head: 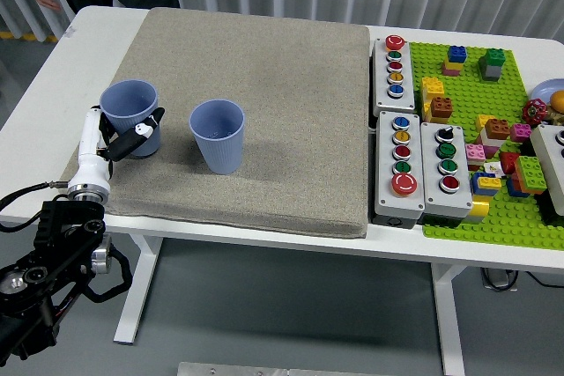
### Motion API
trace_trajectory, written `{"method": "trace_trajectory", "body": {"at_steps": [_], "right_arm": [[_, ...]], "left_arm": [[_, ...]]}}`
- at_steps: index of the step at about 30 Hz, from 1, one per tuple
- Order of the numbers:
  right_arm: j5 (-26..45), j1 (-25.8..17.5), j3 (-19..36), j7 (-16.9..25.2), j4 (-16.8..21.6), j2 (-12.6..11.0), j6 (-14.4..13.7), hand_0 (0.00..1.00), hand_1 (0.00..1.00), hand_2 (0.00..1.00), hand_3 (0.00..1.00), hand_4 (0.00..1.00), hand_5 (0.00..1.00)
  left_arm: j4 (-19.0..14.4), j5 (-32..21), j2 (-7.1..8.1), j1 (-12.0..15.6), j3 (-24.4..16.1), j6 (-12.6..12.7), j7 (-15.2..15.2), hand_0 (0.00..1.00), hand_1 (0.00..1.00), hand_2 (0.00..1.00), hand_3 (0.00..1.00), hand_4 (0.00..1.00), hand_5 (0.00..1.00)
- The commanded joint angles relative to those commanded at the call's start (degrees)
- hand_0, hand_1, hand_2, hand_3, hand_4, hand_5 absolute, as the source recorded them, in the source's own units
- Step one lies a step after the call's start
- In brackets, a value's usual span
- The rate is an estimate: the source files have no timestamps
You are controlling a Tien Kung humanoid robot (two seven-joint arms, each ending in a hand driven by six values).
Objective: Pick cup pour cup place
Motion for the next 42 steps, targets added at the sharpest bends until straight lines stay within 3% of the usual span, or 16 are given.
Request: {"method": "trace_trajectory", "body": {"at_steps": [15,16,21,22,27,28,42], "right_arm": [[-0.5,-0.3,0.2,-0.1,0.0,0.1,0.0,0.719,0.680,0.720,0.691,0.310,0.338],[-0.5,-0.3,0.2,-0.1,0.0,0.1,0.0,0.719,0.680,0.720,0.691,0.309,0.335],[-0.5,-0.4,0.2,-0.1,0.0,0.1,0.0,0.719,0.680,0.720,0.691,0.309,0.335],[-0.6,-0.4,0.2,-0.1,0.0,0.1,0.0,0.720,0.680,0.719,0.691,0.309,0.337],[-0.6,-0.4,0.2,-0.1,0.0,0.1,0.0,0.720,0.680,0.719,0.691,0.309,0.337],[-0.6,-0.4,0.2,-0.1,0.0,0.1,0.0,0.719,0.679,0.719,0.691,0.309,0.337],[-0.4,-0.2,0.2,-0.1,0.0,0.1,0.0,0.719,0.679,0.718,0.691,0.308,0.337]], "left_arm": [[0.9,0.2,-0.48,1.3,-0.3,-1.3,-0.8,0.616,0.564,0.601,0.533,0.775,0.219],[0.9,0.2,-0.47,1.3,-0.3,-1.4,-0.9,0.636,0.600,0.662,0.641,0.795,0.232],[0.7,1.1,-0.40,1.5,-0.9,-2.4,-0.9,0.636,0.600,0.662,0.641,0.795,0.232],[0.7,1.3,-0.39,1.5,-1.0,-2.6,-0.8,0.672,0.648,0.745,0.808,0.834,0.256],[0.7,1.8,-0.36,1.6,-1.4,-3.0,-0.7,0.672,0.648,0.745,0.808,0.834,0.256],[0.6,1.9,-0.35,1.6,-1.5,-3.1,-0.7,0.689,0.666,0.780,0.874,0.886,0.310],[0.4,2.9,-0.32,1.6,-2.2,-3.6,-0.6,0.696,0.678,0.805,0.901,0.897,0.324]]}}
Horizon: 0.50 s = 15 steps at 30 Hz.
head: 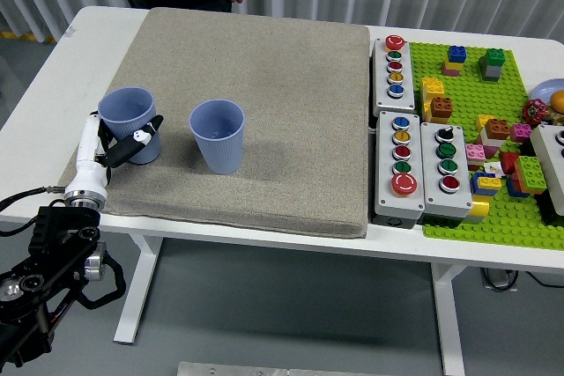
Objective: Pick cup pour cup place
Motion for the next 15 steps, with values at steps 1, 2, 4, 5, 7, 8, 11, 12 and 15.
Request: {"method": "trace_trajectory", "body": {"at_steps": [1,2,4,5,7,8,11,12,15], "right_arm": [[0.0,0.0,0.0,0.0,0.0,0.0,0.0,0.719,0.679,0.718,0.691,0.308,0.337],[0.1,0.0,0.0,0.0,0.0,0.0,0.0,0.719,0.679,0.718,0.691,0.308,0.337],[0.1,0.0,0.0,0.0,0.0,0.0,0.0,0.719,0.679,0.718,0.691,0.309,0.336],[0.1,0.0,0.0,0.0,0.0,0.0,0.0,0.719,0.679,0.718,0.691,0.309,0.336],[0.1,0.0,0.0,0.0,0.0,0.0,0.0,0.719,0.679,0.718,0.691,0.309,0.336],[0.1,0.0,0.0,0.0,0.0,0.0,0.0,0.719,0.679,0.718,0.691,0.309,0.336],[0.1,0.0,0.0,0.1,0.0,0.0,0.0,0.719,0.679,0.718,0.691,0.309,0.335],[0.1,0.0,0.0,0.1,0.0,0.0,0.0,0.719,0.679,0.718,0.691,0.309,0.335],[0.0,0.0,0.0,0.1,0.0,0.0,0.0,0.719,0.679,0.718,0.691,0.309,0.335]], "left_arm": [[0.0,0.0,0.01,0.0,0.0,0.0,0.0,0.696,0.678,0.805,0.901,0.897,0.324],[-0.1,0.3,0.03,0.0,-0.1,0.0,0.1,0.696,0.678,0.805,0.901,0.897,0.324],[-0.4,0.7,0.07,0.1,-0.2,-0.1,0.2,0.704,0.685,0.815,0.900,0.865,0.278],[-0.5,0.9,0.08,0.1,-0.3,-0.1,0.2,0.704,0.685,0.815,0.900,0.865,0.278],[-0.7,1.3,0.10,0.3,-0.4,-0.4,0.3,0.704,0.685,0.815,0.900,0.865,0.278],[-0.7,1.4,0.10,0.4,-0.4,-0.4,0.3,0.704,0.685,0.815,0.900,0.865,0.278],[-0.7,1.5,0.10,0.6,-0.6,-0.5,0.3,0.699,0.689,0.824,0.903,0.875,0.287],[-0.7,1.4,0.10,0.7,-0.6,-0.5,0.3,0.699,0.689,0.824,0.903,0.875,0.287],[-0.7,1.5,0.14,0.8,-0.7,-0.5,0.3,0.699,0.689,0.824,0.903,0.875,0.287]]}}
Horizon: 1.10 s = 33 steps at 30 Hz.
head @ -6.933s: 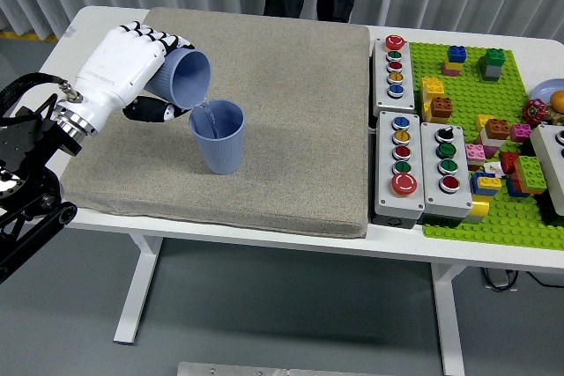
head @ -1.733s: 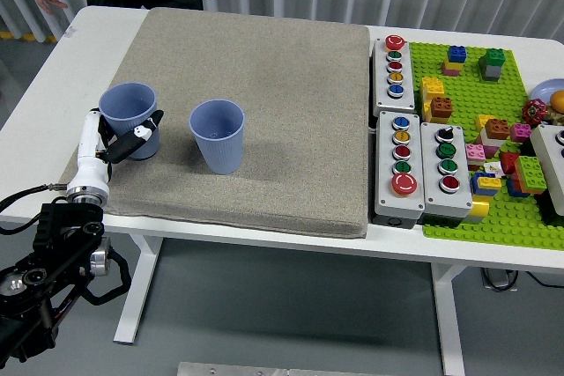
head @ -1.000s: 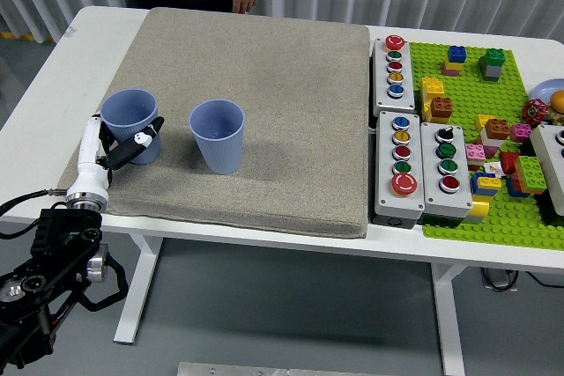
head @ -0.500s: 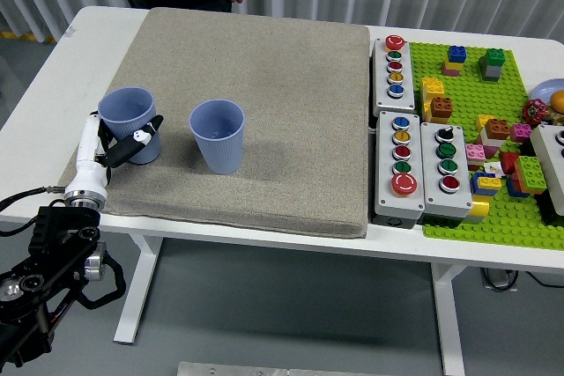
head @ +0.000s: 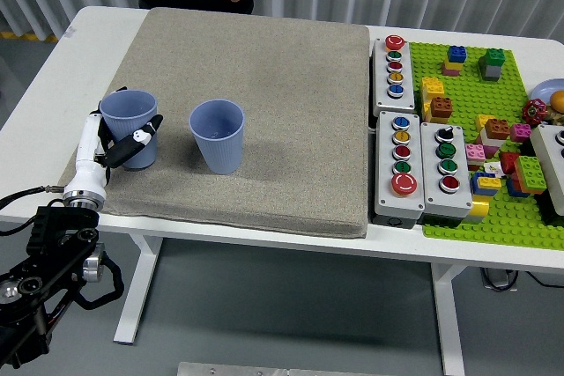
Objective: Pick cup pour cup place
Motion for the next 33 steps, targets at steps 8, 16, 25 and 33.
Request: {"method": "trace_trajectory", "body": {"at_steps": [8,16,25,33], "right_arm": [[0.1,0.1,0.0,0.0,0.0,0.0,0.0,0.720,0.679,0.718,0.690,0.308,0.335],[0.1,0.1,0.0,0.0,0.0,0.0,0.0,0.719,0.679,0.718,0.691,0.309,0.334],[-0.2,-0.1,0.0,-0.1,0.0,0.0,0.0,0.719,0.678,0.718,0.689,0.308,0.334],[-0.2,-0.2,0.0,-0.1,0.0,0.0,0.0,0.720,0.678,0.718,0.689,0.307,0.332]], "left_arm": [[-0.3,0.0,0.00,0.1,-0.3,-0.1,-0.2,0.702,0.692,0.824,0.903,0.912,0.331],[-1.8,2.0,0.13,1.3,-0.9,-1.0,0.1,0.705,0.706,0.842,0.916,0.913,0.327],[-1.9,2.7,0.25,1.9,-1.3,-1.4,0.4,0.718,0.719,0.872,0.950,0.920,0.334],[-2.6,3.3,0.52,2.7,-2.1,-1.2,0.5,0.720,0.718,0.859,0.941,0.923,0.339]]}}
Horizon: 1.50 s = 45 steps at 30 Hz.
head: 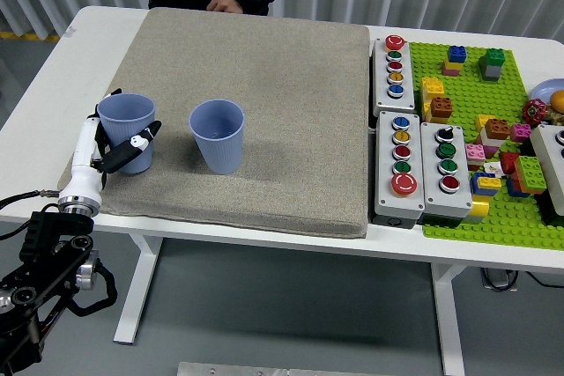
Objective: Pick cup pour cup place
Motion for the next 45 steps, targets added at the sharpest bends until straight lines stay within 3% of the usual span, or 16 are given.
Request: {"method": "trace_trajectory", "body": {"at_steps": [18,45], "right_arm": [[-0.2,0.0,0.2,0.0,0.0,-0.1,0.0,0.718,0.678,0.717,0.688,0.305,0.328],[-0.3,0.2,0.5,0.0,0.0,-0.1,-0.1,0.719,0.678,0.717,0.687,0.302,0.328]], "left_arm": [[-4.0,2.4,1.19,3.4,-2.0,-0.1,0.6,0.727,0.729,0.867,0.949,0.960,0.382],[-8.6,6.1,1.36,8.6,-5.1,-1.0,1.2,0.730,0.733,0.866,0.948,0.961,0.387]]}}
